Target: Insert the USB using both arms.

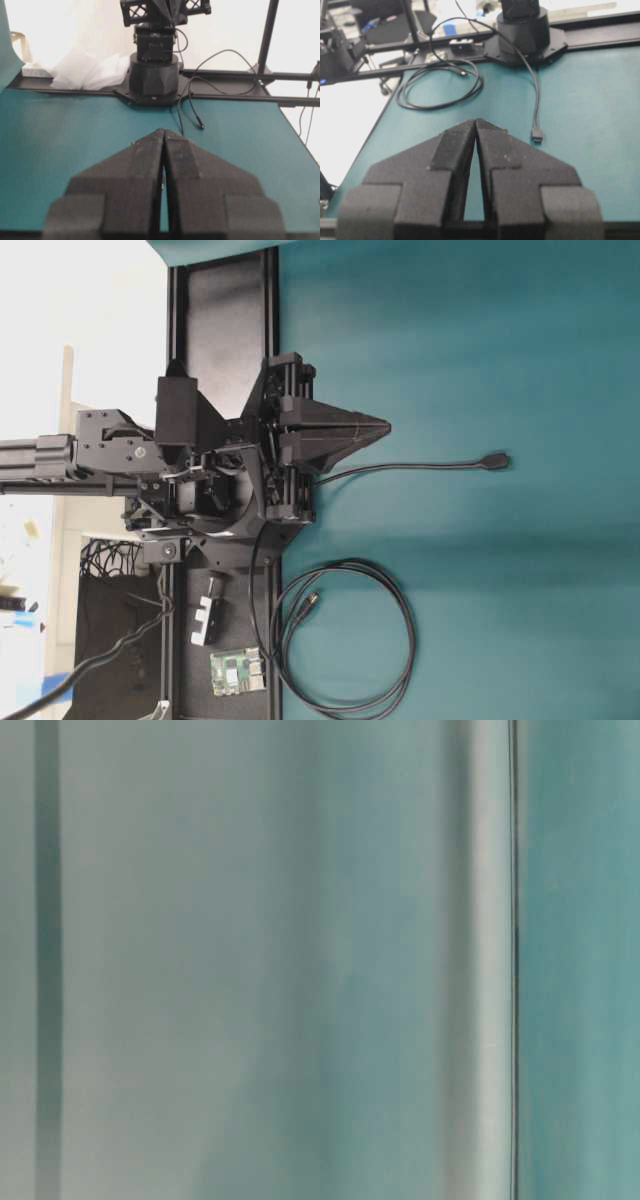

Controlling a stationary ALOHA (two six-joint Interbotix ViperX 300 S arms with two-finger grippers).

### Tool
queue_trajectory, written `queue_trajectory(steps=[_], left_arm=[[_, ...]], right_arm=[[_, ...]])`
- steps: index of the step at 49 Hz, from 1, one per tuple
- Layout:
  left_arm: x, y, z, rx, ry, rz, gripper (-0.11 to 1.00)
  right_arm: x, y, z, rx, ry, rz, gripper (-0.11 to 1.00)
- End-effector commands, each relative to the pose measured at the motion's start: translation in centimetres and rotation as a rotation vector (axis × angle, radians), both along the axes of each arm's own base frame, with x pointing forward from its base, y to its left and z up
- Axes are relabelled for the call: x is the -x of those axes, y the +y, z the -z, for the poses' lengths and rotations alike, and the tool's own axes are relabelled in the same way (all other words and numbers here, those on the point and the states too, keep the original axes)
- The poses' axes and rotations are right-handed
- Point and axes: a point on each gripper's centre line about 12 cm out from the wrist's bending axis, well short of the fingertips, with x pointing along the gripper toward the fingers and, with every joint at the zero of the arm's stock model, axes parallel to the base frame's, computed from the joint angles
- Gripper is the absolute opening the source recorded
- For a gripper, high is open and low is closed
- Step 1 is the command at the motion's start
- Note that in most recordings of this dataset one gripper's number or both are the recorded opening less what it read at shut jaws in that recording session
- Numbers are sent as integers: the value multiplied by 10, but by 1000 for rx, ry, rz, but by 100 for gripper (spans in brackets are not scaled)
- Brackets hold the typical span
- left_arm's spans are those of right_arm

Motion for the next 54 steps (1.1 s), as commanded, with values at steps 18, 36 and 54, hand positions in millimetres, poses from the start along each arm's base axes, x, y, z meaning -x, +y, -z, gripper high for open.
queue_trajectory(steps=[18,36,54], left_arm=[[-18,-5,17,-2,166,20,4],[-31,-12,46,-15,443,48,4],[-34,-14,56,-5,522,51,4]], right_arm=[[-12,1,-8,17,154,0,3],[-40,3,20,24,361,-1,2],[-65,5,36,-48,501,17,2]])
